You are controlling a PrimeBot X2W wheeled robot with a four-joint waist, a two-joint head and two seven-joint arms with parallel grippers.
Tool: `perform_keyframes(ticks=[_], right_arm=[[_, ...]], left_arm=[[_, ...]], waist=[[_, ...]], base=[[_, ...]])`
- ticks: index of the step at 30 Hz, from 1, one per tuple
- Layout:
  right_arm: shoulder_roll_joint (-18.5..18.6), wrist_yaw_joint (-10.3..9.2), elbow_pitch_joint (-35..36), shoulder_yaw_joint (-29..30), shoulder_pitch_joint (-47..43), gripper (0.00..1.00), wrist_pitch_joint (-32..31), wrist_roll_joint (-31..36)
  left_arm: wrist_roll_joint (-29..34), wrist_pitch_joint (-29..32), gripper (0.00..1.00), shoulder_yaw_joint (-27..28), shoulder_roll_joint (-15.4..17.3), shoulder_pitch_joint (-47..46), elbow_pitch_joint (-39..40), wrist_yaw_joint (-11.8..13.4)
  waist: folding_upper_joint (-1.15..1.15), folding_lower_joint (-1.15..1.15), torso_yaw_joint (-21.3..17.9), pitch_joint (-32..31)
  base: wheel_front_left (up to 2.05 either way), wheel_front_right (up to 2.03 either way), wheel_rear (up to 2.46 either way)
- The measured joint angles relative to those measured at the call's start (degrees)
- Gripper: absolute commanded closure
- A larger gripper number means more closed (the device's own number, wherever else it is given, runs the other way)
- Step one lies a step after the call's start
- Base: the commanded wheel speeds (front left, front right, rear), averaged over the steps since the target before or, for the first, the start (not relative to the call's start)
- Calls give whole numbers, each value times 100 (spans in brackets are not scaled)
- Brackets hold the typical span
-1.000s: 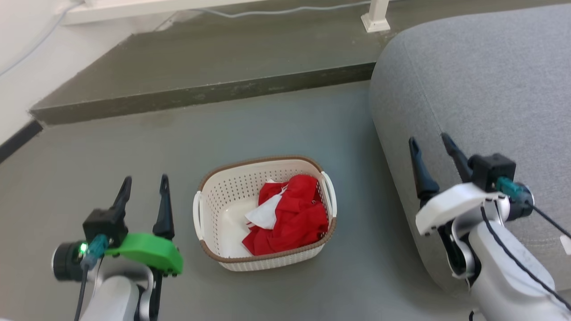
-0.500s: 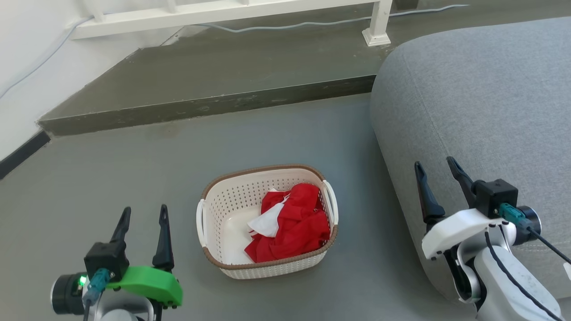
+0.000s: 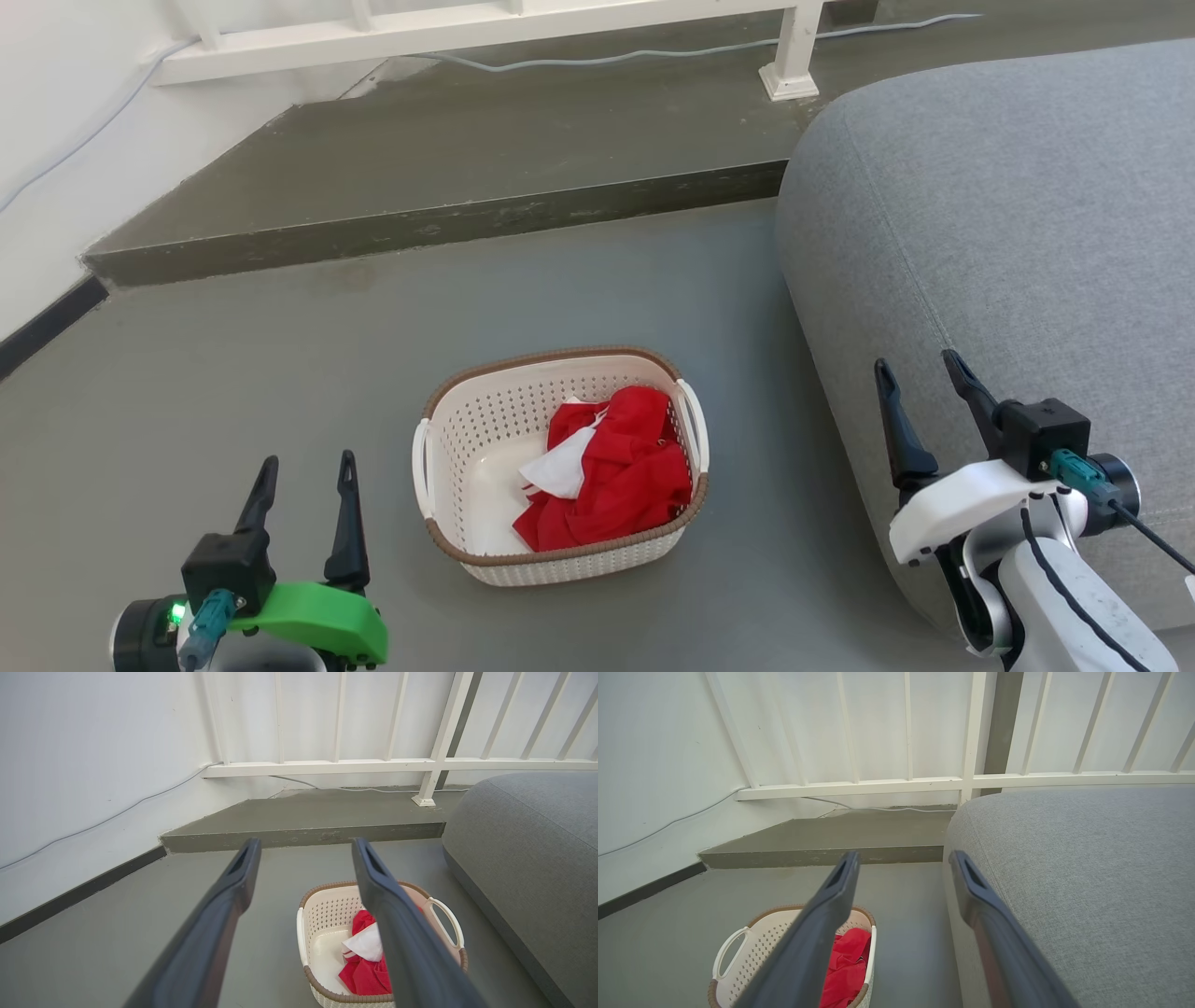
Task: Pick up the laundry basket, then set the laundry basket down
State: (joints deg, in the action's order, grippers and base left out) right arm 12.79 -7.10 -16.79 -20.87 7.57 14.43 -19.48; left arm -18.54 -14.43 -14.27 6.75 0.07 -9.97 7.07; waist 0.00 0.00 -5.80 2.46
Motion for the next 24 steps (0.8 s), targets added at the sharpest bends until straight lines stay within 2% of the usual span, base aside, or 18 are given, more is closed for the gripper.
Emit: perform_keyframes(ticks=[9,10,16,24], right_arm=[[-18,0,89,27,-82,0,0,141],[-21,0,88,30,-104,100,0,141],[-160,22,-118,2,-371,100,-18,78],[-205,133,-70,171,-371,100,-91,-487]], left_arm=[[162,0,0,135,-41,34,133,1],[169,0,100,133,-45,40,136,0],[80,26,100,97,-105,129,-78,-15],[-461,87,100,133,-179,130,-75,-111]], waist=[[0,0,-8,14],[0,0,-9,16],[0,0,-4,16],[0,0,54,-8]], base=[[0,0,0],[0,0,0],[0,0,0],[0,0,0]])
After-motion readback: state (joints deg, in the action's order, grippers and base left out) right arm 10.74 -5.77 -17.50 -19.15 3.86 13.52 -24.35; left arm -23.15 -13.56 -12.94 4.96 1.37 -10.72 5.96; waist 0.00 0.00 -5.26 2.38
